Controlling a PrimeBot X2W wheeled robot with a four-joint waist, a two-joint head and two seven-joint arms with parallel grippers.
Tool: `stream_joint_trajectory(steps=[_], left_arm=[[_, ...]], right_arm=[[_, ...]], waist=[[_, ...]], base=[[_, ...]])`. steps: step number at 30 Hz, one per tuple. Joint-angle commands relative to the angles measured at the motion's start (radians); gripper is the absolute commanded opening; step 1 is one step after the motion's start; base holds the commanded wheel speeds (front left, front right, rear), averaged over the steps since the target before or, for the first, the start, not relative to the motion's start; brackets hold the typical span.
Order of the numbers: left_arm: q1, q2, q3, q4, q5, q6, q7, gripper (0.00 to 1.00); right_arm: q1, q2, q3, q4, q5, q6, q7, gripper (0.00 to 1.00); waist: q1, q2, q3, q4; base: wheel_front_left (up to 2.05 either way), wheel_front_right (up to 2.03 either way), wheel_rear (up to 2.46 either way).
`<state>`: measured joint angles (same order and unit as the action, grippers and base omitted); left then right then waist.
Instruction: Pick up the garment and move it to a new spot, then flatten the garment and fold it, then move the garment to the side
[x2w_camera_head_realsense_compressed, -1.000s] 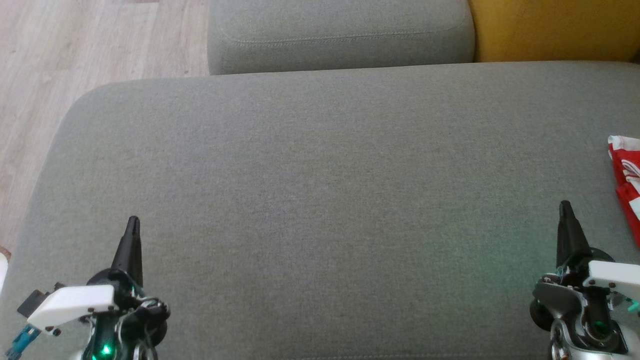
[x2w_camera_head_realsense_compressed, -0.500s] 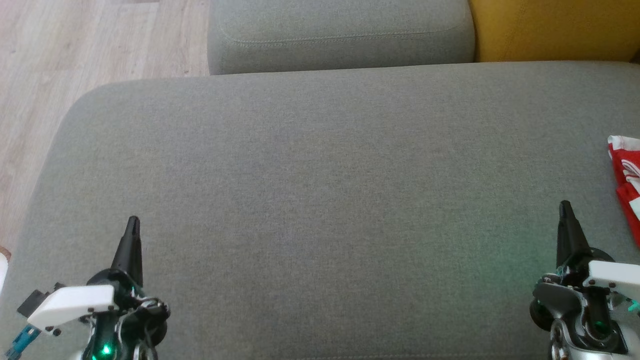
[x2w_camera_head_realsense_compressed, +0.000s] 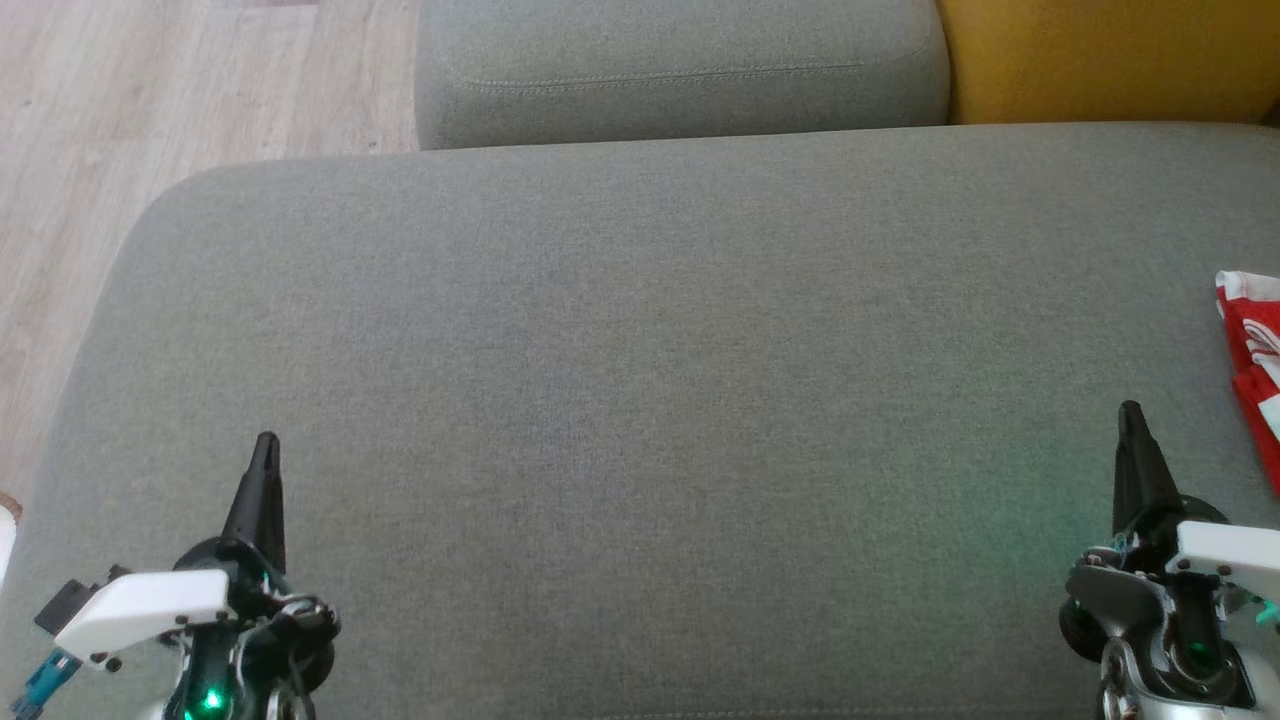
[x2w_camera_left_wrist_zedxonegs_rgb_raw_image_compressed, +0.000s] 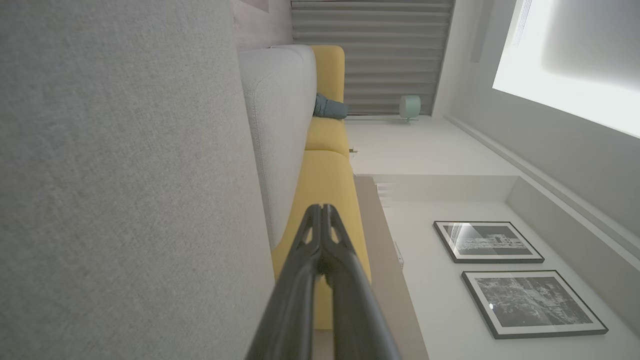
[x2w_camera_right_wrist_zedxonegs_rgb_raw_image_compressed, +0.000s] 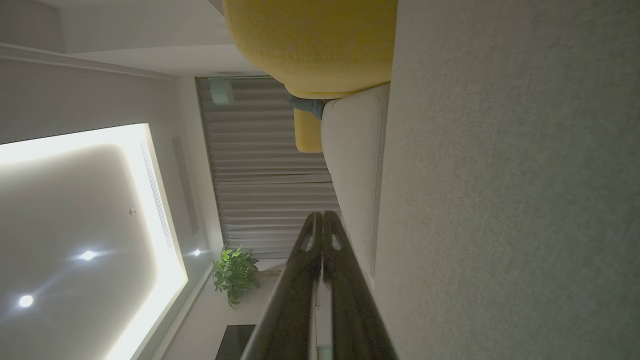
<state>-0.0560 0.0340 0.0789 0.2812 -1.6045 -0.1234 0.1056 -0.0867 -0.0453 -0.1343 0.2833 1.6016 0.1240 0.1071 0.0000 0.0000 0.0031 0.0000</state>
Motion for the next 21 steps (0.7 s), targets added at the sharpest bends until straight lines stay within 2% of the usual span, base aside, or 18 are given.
stream_joint_trajectory(steps=[1,21], left_arm=[[-0.052,0.016,0.035,-0.036,-0.004,-0.007,0.007,0.0],[-0.052,0.016,0.035,-0.036,-0.004,-0.007,0.007,0.0]], right_arm=[[-0.021,-0.005,0.021,-0.039,0.007,0.007,0.006,0.0],[-0.021,-0.005,0.021,-0.039,0.007,0.007,0.006,0.0]], waist=[[0.0,0.0,0.0,0.0],[0.0,0.0,0.0,0.0]], base=[[0.0,0.0,0.0],[0.0,0.0,0.0]])
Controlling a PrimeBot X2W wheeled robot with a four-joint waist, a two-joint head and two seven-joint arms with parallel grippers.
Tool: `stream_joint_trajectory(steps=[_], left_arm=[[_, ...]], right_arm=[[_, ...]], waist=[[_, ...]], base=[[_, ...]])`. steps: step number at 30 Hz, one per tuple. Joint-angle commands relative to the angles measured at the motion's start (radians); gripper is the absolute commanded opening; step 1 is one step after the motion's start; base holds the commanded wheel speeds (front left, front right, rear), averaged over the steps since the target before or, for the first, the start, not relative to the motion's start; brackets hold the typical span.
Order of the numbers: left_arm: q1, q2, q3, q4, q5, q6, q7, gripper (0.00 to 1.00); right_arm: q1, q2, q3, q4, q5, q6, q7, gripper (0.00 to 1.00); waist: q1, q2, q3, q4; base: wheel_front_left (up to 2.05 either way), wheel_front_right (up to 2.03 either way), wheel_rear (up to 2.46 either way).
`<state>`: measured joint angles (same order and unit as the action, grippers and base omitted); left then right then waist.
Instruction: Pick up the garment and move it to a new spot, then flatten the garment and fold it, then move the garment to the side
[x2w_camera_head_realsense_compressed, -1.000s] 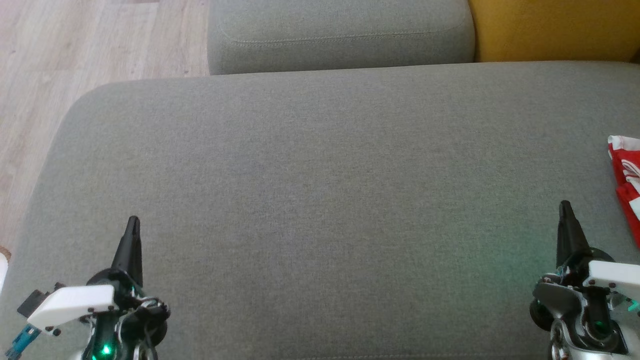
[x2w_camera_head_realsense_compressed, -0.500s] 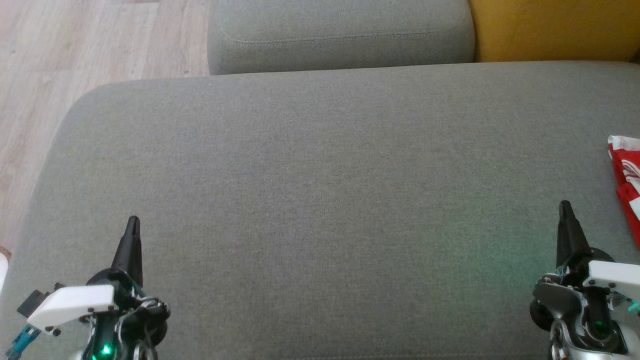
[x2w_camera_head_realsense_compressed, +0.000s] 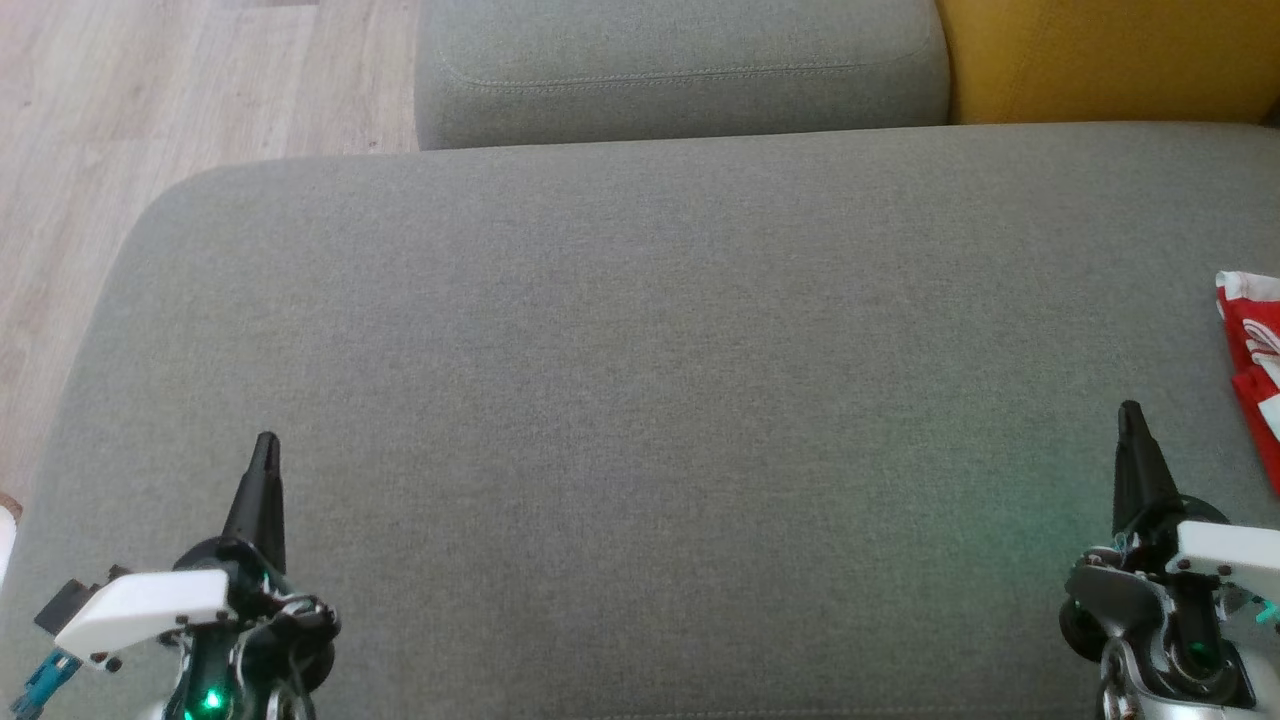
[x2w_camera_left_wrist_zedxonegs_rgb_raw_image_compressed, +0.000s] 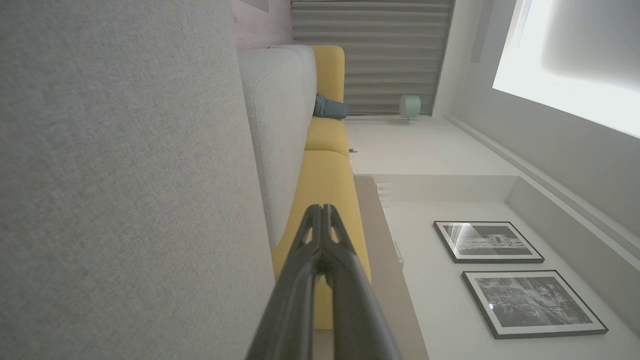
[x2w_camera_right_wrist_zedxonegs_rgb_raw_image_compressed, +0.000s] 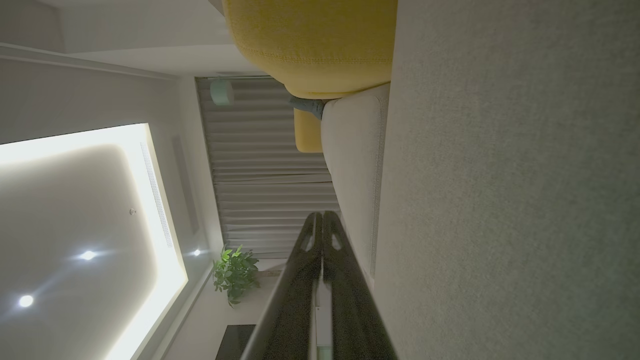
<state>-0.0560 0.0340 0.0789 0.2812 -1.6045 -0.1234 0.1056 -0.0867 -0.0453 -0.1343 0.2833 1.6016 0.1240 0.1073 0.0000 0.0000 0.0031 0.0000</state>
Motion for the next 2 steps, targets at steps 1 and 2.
stream_joint_trajectory(steps=[1,2], left_arm=[[-0.052,0.016,0.035,-0.036,-0.004,-0.007,0.007,0.0],[-0.052,0.016,0.035,-0.036,-0.004,-0.007,0.007,0.0]], right_arm=[[-0.021,-0.005,0.021,-0.039,0.007,0.007,0.006,0.0],[-0.021,-0.005,0.021,-0.039,0.007,0.007,0.006,0.0]], waist=[[0.0,0.0,0.0,0.0],[0.0,0.0,0.0,0.0]], base=[[0.0,0.0,0.0],[0.0,0.0,0.0]])
